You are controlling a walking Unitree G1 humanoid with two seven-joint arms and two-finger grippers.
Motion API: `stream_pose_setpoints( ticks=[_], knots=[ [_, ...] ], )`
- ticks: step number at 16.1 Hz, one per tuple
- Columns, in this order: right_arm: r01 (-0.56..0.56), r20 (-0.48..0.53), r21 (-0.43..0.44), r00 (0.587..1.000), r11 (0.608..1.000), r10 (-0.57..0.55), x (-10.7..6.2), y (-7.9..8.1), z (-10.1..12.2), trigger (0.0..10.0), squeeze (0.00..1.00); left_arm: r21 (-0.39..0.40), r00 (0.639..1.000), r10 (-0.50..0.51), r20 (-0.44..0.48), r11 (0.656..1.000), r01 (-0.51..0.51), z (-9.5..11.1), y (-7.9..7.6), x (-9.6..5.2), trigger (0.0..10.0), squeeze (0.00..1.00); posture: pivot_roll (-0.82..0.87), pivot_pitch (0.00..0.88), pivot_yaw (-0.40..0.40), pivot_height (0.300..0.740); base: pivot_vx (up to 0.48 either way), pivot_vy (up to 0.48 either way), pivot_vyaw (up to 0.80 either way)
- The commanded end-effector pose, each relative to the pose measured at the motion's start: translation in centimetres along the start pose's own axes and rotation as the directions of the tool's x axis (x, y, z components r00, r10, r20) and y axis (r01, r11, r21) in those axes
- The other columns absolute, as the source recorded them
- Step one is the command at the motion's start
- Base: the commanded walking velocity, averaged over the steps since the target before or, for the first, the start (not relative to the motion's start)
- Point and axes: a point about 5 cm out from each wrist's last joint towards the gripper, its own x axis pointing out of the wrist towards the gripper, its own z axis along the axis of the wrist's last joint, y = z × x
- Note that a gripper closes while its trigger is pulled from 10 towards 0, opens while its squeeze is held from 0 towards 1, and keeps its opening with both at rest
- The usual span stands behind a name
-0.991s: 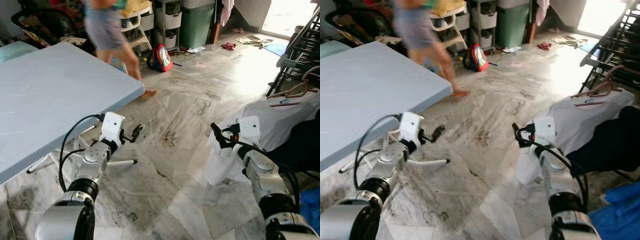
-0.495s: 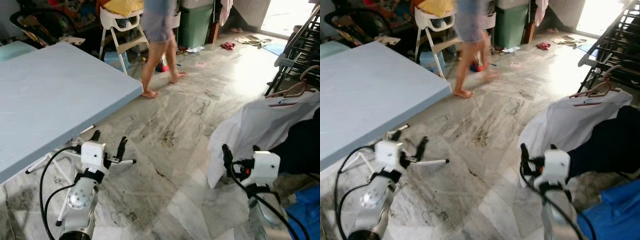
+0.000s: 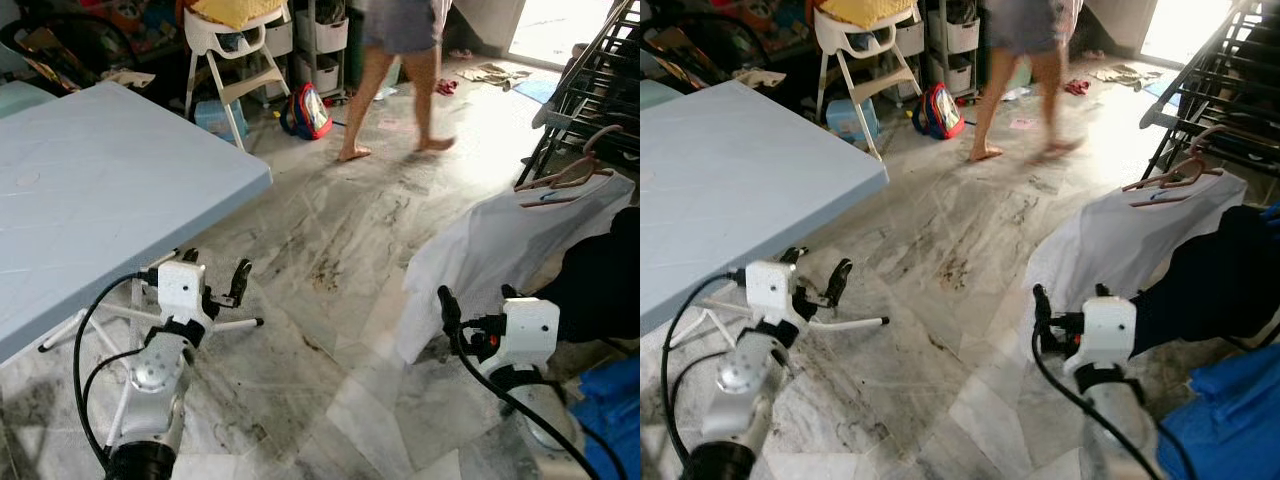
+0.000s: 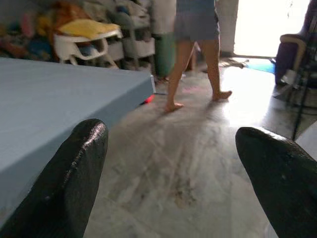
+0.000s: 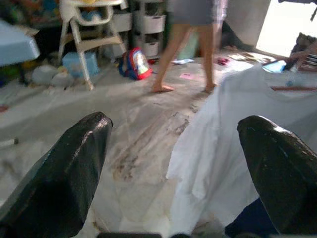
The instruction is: Hang hanger
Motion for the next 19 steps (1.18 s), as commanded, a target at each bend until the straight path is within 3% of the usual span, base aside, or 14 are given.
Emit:
stream_pose_setpoints(
  ticks=[1,4,5,7,8,9,12,15,19],
  knots=[
    [-0.047,0.009,-0.037,0.999,0.998,0.047,0.3,0.0,1.0,10.0,0.00,0.003,1.000,-0.029,0.012,1.000,0.029,1.1,0.6,0.6,10.0,0.00,-0.08,0.053,0.052,0.740,0.000,0.000,0.00],
    [-0.074,-0.012,-0.083,0.997,0.994,0.073,0.6,-0.8,1.5,10.0,0.00,-0.001,0.997,-0.074,-0.019,0.997,0.074,1.3,0.3,0.1,10.0,0.00,-0.08,0.046,0.063,0.740,0.000,0.000,0.00],
    [-0.019,0.003,-0.105,1.000,0.994,0.020,0.5,-0.8,1.8,10.0,0.00,-0.041,0.999,-0.021,-0.044,0.999,0.019,0.1,-0.2,-1.2,10.0,0.00,-0.07,0.042,0.065,0.740,0.000,0.000,0.00],
    [0.069,0.012,-0.028,0.998,0.997,-0.069,-0.1,-0.9,1.4,10.0,0.00,-0.048,0.996,0.003,-0.087,0.999,-0.007,-1.7,-1.0,-3.3,10.0,0.00,-0.06,0.044,0.056,0.740,0.000,0.000,0.00],
    [0.106,0.017,-0.046,0.994,0.993,-0.105,-0.3,-1.1,1.3,10.0,0.00,-0.048,0.995,0.006,-0.100,0.999,-0.011,-2.1,-1.2,-4.1,10.0,0.00,-0.05,0.044,0.052,0.740,0.000,0.000,0.00],
    [0.189,-0.015,-0.006,0.982,0.982,-0.189,-0.8,-1.4,0.7,10.0,0.00,0.002,0.996,0.023,-0.088,1.000,-0.023,-2.2,-0.9,-4.9,10.0,0.00,-0.04,0.046,0.044,0.740,0.000,0.000,0.00],
    [0.201,-0.029,-0.033,0.979,0.979,-0.202,-1.4,-1.3,0.2,10.0,0.00,0.014,0.992,0.089,-0.087,0.996,-0.088,-1.9,0.3,-5.6,10.0,0.00,-0.04,0.051,0.040,0.740,0.000,0.000,0.00],
    [0.190,-0.009,-0.069,0.981,0.979,-0.191,-0.9,-1.7,0.5,10.0,0.00,0.022,0.993,0.084,-0.085,0.996,-0.083,-1.9,-0.3,-5.6,10.0,0.00,-0.03,0.055,0.022,0.740,0.000,0.000,0.00],
    [0.209,-0.018,-0.048,0.977,0.977,-0.211,-0.2,-1.8,0.6,10.0,0.00,-0.020,0.989,0.097,-0.108,0.995,-0.100,-2.2,-0.5,-5.0,10.0,0.00,-0.03,0.060,0.022,0.740,0.000,0.000,-0.32]
  ],
)
